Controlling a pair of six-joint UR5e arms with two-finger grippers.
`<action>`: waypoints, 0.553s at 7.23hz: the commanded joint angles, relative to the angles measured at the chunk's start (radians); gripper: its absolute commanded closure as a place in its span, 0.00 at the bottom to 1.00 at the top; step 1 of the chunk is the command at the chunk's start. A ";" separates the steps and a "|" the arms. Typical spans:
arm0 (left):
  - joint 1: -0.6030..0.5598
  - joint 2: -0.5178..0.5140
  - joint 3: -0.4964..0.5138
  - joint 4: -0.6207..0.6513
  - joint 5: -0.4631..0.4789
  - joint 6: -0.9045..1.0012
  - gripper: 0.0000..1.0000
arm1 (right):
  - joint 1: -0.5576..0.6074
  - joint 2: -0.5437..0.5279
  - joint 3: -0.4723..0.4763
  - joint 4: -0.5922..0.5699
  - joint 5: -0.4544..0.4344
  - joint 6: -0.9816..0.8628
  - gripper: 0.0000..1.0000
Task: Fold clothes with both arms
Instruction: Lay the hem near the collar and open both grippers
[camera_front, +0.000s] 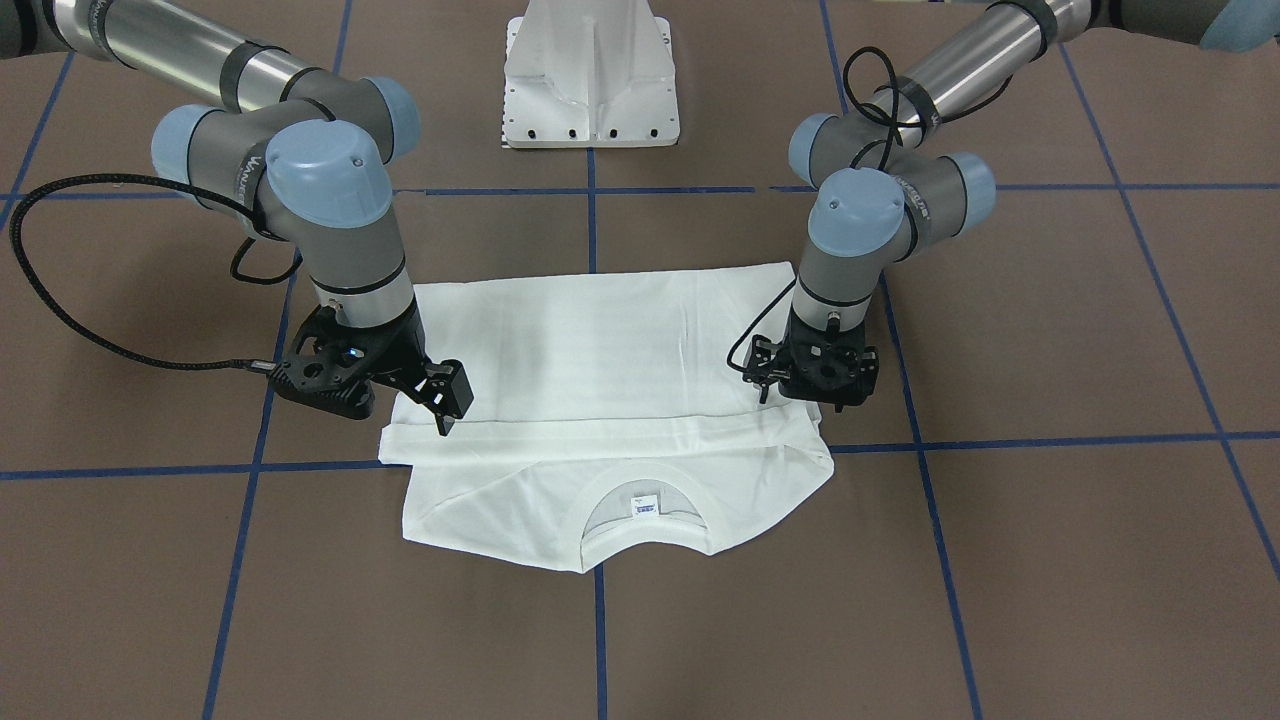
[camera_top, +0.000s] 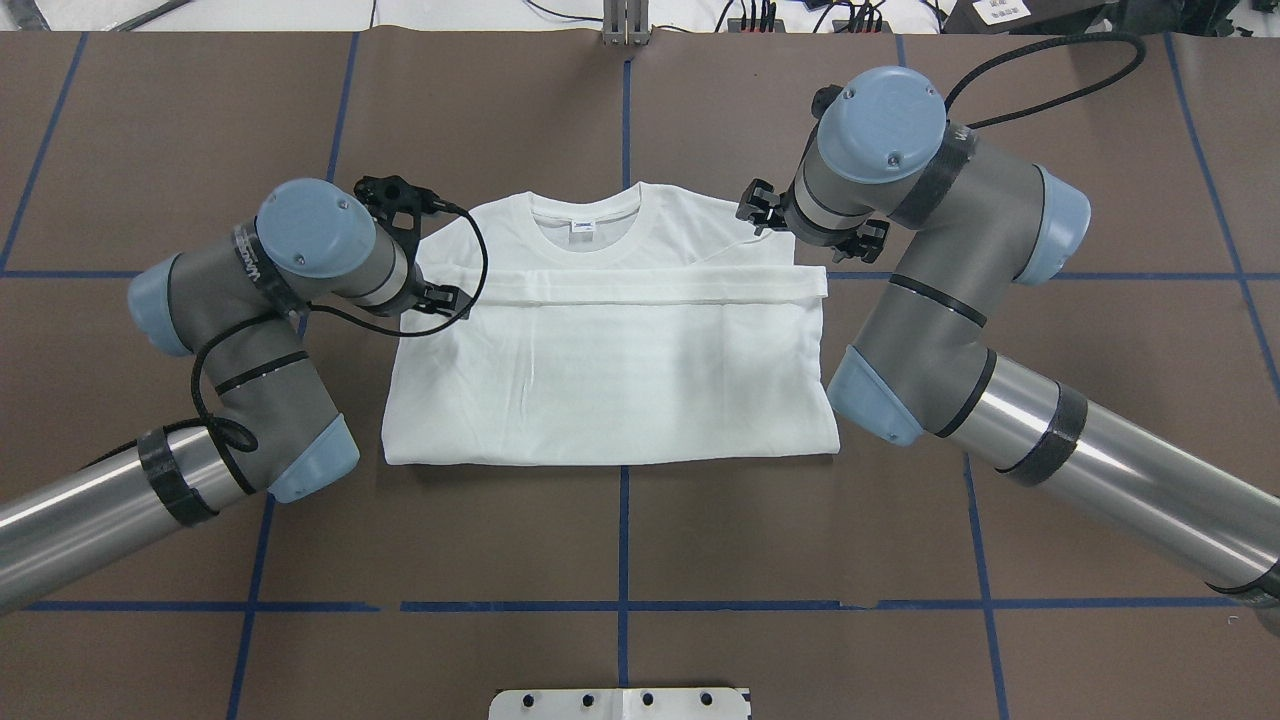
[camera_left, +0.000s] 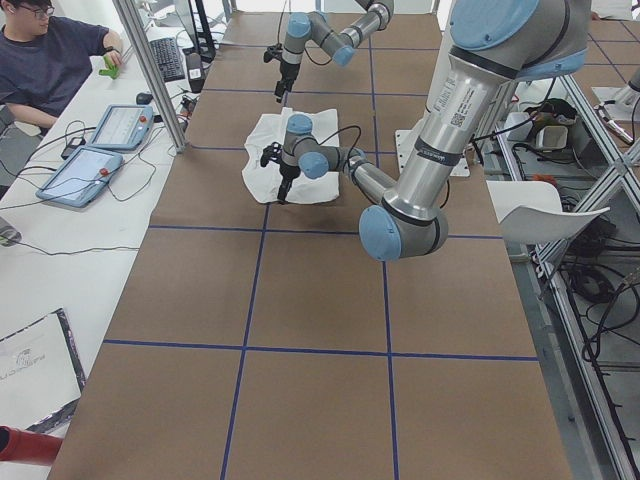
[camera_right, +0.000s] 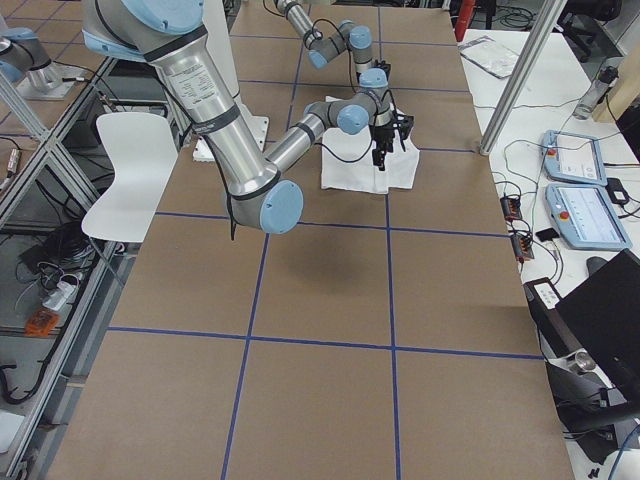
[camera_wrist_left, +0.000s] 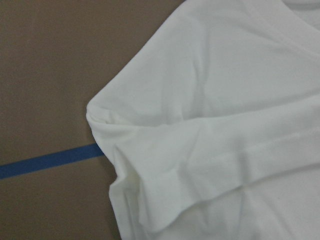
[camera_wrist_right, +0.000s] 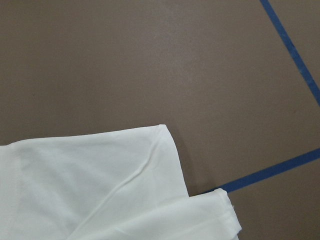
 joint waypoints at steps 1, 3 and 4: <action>-0.076 -0.070 0.079 -0.002 -0.001 -0.001 0.00 | -0.001 0.000 0.001 0.000 -0.002 0.000 0.00; -0.096 -0.109 0.139 -0.002 0.000 0.002 0.00 | -0.001 -0.002 0.002 0.000 -0.002 0.002 0.00; -0.113 -0.126 0.163 -0.002 0.000 0.011 0.00 | -0.001 -0.002 0.001 0.000 -0.002 0.000 0.00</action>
